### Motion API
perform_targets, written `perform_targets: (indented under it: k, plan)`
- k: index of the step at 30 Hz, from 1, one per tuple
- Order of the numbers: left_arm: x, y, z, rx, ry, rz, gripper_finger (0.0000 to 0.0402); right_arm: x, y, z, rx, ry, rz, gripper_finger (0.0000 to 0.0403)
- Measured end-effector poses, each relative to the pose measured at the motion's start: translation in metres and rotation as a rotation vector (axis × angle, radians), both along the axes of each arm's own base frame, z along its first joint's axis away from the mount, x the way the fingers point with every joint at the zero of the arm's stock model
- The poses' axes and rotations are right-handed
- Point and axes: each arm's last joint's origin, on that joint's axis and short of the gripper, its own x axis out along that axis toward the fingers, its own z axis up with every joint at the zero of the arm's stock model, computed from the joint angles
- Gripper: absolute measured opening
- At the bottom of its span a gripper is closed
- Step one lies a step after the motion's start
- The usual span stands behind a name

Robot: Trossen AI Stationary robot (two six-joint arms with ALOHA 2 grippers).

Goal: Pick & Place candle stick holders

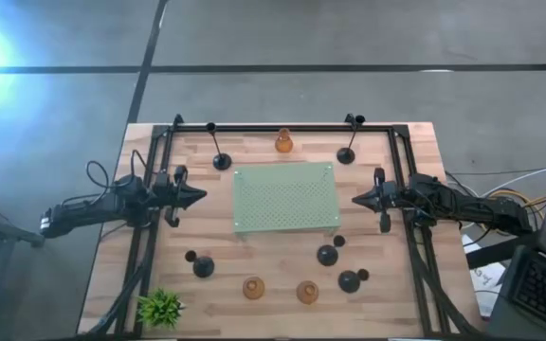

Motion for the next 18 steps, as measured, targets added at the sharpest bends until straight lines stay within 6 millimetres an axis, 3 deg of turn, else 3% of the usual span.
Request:
perform_targets:
  k: [18]
  plan:
    - [0.0, 0.0, 0.0, 0.0, 0.0, 0.0, 0.0005, 0.0003, 0.0, 0.0014, -0.036, -0.014, 0.006, 0.0008]
